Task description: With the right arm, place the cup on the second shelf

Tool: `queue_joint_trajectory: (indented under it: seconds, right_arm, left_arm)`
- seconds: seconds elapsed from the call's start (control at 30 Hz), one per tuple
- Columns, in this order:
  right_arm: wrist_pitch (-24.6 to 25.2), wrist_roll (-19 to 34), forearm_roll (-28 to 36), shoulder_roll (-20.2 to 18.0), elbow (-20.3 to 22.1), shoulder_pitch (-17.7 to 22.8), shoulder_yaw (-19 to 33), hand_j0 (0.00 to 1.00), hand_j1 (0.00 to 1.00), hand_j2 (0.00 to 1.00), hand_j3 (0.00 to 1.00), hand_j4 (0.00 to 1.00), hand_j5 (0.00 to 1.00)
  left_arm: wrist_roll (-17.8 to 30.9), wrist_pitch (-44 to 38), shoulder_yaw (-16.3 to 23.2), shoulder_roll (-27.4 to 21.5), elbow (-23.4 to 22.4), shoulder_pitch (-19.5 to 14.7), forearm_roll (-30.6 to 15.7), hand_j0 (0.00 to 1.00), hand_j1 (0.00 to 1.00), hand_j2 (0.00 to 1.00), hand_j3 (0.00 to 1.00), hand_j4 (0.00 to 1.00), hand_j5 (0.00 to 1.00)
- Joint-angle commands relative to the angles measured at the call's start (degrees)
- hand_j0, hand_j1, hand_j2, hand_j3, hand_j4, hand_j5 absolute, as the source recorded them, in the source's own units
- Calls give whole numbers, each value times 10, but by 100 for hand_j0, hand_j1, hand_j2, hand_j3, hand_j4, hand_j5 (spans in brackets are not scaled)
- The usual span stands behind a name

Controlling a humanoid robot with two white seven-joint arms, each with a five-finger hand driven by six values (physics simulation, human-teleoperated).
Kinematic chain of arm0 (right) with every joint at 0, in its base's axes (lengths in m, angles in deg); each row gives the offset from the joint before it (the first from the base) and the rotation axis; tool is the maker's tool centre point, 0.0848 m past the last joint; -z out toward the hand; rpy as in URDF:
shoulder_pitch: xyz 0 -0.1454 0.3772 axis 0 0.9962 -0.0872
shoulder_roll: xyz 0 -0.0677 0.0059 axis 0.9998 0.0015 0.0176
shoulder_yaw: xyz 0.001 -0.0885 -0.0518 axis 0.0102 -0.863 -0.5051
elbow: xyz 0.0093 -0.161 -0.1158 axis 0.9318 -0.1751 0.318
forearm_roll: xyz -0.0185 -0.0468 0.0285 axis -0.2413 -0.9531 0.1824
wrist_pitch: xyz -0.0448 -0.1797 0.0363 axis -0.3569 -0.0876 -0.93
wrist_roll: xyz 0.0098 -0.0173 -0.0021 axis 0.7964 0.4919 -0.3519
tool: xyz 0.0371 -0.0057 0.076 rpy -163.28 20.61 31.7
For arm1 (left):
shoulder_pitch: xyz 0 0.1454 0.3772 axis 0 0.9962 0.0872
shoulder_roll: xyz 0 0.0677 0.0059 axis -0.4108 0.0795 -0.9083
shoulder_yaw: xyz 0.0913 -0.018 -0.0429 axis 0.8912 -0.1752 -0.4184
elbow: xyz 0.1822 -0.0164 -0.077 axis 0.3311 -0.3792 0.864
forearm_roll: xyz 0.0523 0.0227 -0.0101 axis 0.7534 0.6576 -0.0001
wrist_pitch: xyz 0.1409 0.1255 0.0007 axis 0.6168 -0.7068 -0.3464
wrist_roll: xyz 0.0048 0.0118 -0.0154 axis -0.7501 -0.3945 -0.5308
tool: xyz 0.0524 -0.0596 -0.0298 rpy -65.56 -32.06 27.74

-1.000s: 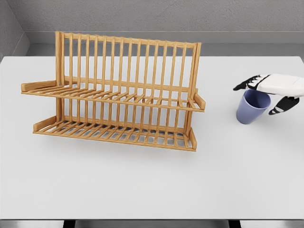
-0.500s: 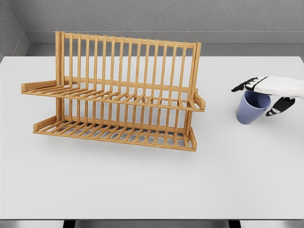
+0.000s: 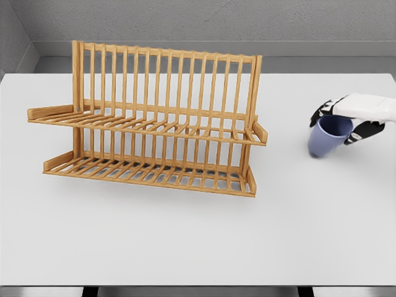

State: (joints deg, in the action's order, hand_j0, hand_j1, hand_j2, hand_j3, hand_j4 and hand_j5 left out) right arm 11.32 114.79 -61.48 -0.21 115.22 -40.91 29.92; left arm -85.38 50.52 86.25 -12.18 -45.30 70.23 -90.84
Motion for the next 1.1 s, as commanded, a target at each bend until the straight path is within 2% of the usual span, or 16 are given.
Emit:
queue_joint_trajectory:
  seconds: [0.0,0.63,0.97,1.07]
  right_arm:
    - [2,0,5,-2,1,0,2,65,65,65,65,65,65]
    - [2,0,4,-16,74,3,93,66,66,66,66,66,66]
    - [2,0,3,-29,203,8,114,66,66,66,66,66,66]
    - [2,0,3,-28,218,7,115,66,66,66,66,66,66]
  left_arm:
    - [0,0,1,0,0,0,0,100,100,100,100,100,100]
    - [0,0,1,0,0,0,0,100,100,100,100,100,100]
    - [0,0,0,0,0,0,0,100,100,100,100,100,100]
    - [0,0,0,0,0,0,0,100,100,100,100,100,100]
